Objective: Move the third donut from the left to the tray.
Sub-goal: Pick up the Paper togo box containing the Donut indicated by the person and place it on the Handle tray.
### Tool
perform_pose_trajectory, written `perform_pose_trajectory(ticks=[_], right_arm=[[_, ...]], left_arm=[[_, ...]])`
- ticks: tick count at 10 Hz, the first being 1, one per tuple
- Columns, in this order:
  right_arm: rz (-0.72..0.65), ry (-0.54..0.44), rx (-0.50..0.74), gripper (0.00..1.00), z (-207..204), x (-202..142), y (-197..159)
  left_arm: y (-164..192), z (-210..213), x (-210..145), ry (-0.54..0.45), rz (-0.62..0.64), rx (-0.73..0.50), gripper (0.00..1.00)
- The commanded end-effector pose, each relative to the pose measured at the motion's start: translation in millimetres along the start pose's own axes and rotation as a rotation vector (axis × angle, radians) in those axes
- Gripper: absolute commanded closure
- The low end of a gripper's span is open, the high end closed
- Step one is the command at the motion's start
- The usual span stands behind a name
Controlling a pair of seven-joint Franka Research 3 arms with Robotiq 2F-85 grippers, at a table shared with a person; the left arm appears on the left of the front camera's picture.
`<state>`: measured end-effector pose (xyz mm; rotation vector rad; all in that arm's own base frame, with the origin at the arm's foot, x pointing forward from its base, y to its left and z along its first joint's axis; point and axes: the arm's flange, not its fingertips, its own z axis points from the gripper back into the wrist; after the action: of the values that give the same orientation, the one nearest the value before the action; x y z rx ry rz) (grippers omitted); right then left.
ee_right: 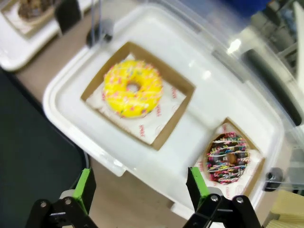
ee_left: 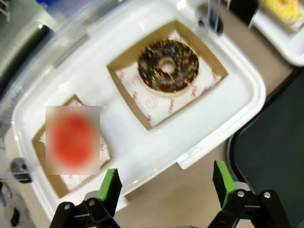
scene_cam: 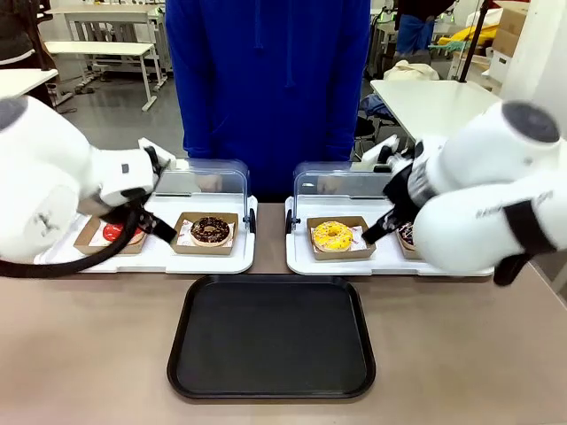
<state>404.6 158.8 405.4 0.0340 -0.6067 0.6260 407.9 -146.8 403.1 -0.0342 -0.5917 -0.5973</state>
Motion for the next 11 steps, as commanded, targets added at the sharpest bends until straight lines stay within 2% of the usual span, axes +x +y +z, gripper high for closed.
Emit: perform_pose_trajectory(ticks=[1, 2, 4, 6, 7, 9, 11], right_arm=[[-0.049, -0.042, 0.097, 0.00, 64, 27, -57], [-0.062, -0.050, 0.156, 0.00, 82, 30, -88], [-0.042, -0.095, 0.294, 0.00, 108, 12, -160], [-0.026, -0.244, 0.410, 0.00, 134, -35, -234], [-0.055, -0.301, 0.429, 0.00, 141, -60, -262], [-0.005, -0.442, 0.498, 0.00, 148, -110, -306], [-0.015, -0.516, 0.567, 0.00, 140, -140, -323]], left_arm=[[49, 69, 23, 0.002, -0.002, -0.090, 0.00], [75, 92, 28, -0.002, -0.007, -0.177, 0.00], [133, 114, 21, -0.022, -0.113, -0.409, 0.00], [196, 123, -8, -0.125, -0.201, -0.568, 0.00], [220, 128, -28, -0.191, -0.219, -0.595, 0.00], [261, 136, -68, -0.299, -0.241, -0.632, 0.00], [294, 140, -101, -0.424, -0.267, -0.641, 0.00]])
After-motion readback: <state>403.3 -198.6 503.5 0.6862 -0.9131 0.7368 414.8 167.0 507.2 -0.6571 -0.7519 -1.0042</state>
